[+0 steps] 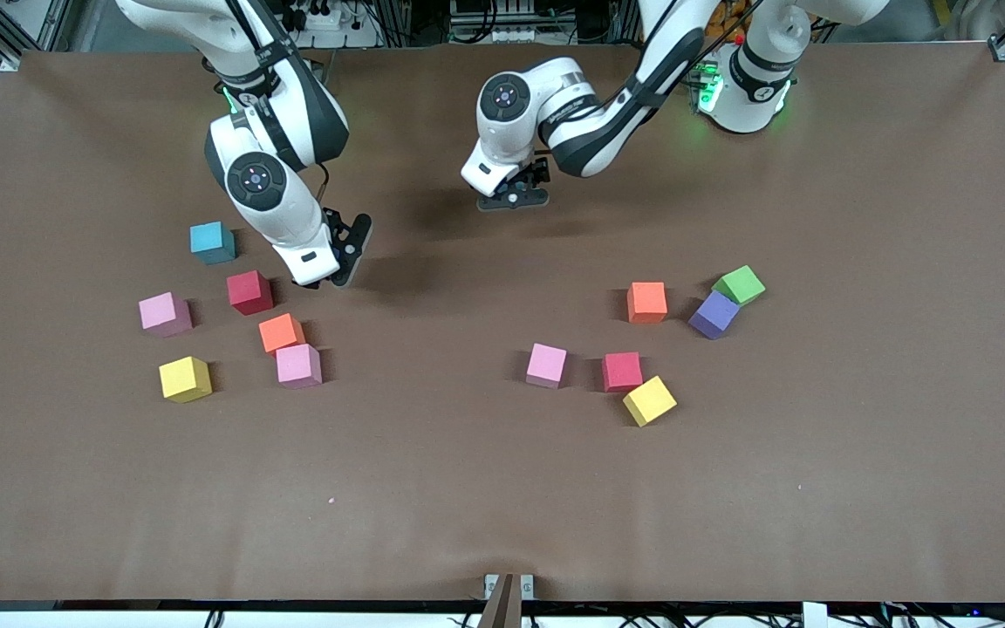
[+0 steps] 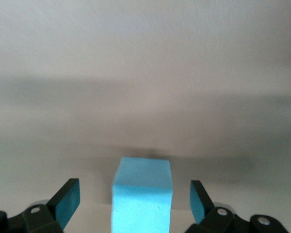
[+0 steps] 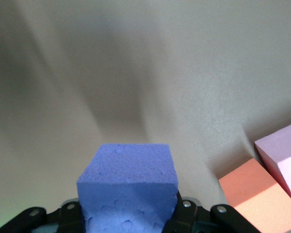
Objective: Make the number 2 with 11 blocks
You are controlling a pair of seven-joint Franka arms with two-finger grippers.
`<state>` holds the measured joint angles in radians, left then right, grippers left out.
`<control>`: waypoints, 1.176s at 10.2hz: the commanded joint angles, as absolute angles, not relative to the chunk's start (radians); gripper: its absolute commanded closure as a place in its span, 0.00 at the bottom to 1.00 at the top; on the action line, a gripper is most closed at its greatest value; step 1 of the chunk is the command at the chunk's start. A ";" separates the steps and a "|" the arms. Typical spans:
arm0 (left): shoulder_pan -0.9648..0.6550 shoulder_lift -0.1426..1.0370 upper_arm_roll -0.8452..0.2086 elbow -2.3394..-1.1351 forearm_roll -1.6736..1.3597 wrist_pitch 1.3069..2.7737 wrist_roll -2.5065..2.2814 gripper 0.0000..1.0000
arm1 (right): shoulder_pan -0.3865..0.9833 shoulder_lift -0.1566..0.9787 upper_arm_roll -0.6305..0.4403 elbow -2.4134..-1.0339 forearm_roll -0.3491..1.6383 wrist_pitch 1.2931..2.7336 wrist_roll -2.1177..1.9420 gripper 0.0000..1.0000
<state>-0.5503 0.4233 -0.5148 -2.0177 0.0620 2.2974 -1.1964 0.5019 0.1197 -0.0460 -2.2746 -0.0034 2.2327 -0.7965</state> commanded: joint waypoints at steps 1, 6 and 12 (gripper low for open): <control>-0.444 0.321 -0.522 -2.028 0.069 2.229 -1.216 0.00 | 0.552 0.098 -0.043 -2.295 -0.018 2.252 -0.808 0.64; -0.125 0.316 -0.515 -1.971 0.077 2.198 -1.073 0.00 | 0.831 0.113 -0.043 -2.295 -0.018 2.318 -0.807 0.64; 0.163 0.412 -0.489 -1.899 0.147 2.164 -0.371 0.00 | 1.066 0.225 -0.040 -2.275 0.037 2.402 -0.752 0.64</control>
